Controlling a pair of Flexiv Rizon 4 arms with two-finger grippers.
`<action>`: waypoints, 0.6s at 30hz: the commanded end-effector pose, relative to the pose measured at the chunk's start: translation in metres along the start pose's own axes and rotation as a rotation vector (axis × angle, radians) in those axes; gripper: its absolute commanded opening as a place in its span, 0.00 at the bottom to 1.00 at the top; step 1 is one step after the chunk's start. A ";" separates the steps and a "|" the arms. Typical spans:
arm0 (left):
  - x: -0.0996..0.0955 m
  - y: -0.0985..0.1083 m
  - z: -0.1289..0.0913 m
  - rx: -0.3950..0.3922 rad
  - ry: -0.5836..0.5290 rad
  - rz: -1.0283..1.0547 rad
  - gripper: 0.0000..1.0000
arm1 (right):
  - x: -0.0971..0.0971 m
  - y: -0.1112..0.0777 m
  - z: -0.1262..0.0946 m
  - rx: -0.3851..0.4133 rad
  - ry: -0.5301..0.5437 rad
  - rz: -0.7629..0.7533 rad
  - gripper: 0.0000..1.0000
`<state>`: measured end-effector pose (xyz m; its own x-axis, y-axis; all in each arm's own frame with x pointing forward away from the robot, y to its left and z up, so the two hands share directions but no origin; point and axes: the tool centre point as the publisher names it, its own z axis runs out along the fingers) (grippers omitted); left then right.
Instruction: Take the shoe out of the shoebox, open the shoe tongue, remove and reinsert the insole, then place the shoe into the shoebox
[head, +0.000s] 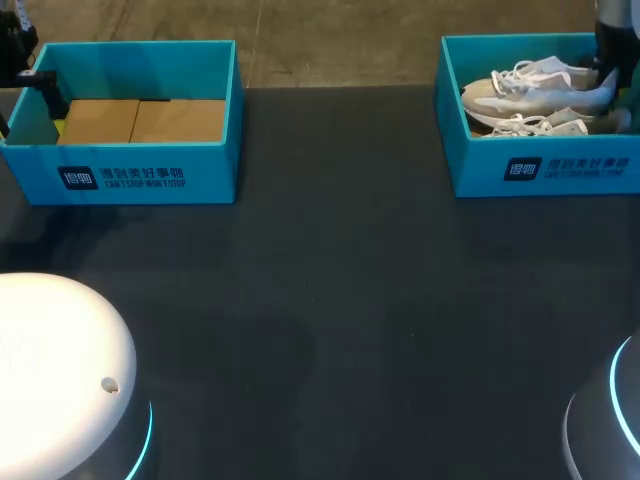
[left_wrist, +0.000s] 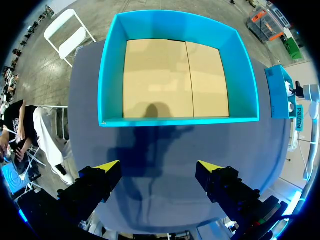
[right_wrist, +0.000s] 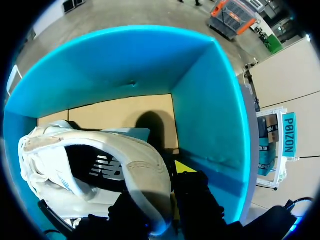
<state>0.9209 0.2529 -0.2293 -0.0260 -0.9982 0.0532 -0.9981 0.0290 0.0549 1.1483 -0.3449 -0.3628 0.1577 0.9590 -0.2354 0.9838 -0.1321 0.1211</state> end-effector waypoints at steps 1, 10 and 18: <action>0.000 0.001 -0.001 0.000 -0.002 0.000 1.00 | -0.001 0.007 0.004 0.014 0.007 -0.005 0.00; 0.000 0.001 -0.001 0.000 -0.002 0.000 1.00 | -0.002 0.011 0.010 0.025 0.007 -0.009 0.00; 0.000 0.001 -0.001 0.000 -0.002 0.000 1.00 | -0.003 0.013 0.014 0.039 0.015 -0.017 0.05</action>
<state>0.9209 0.2528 -0.2293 -0.0261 -0.9982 0.0532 -0.9981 0.0290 0.0549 1.1533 -0.3518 -0.3729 0.1426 0.9637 -0.2258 0.9878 -0.1241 0.0942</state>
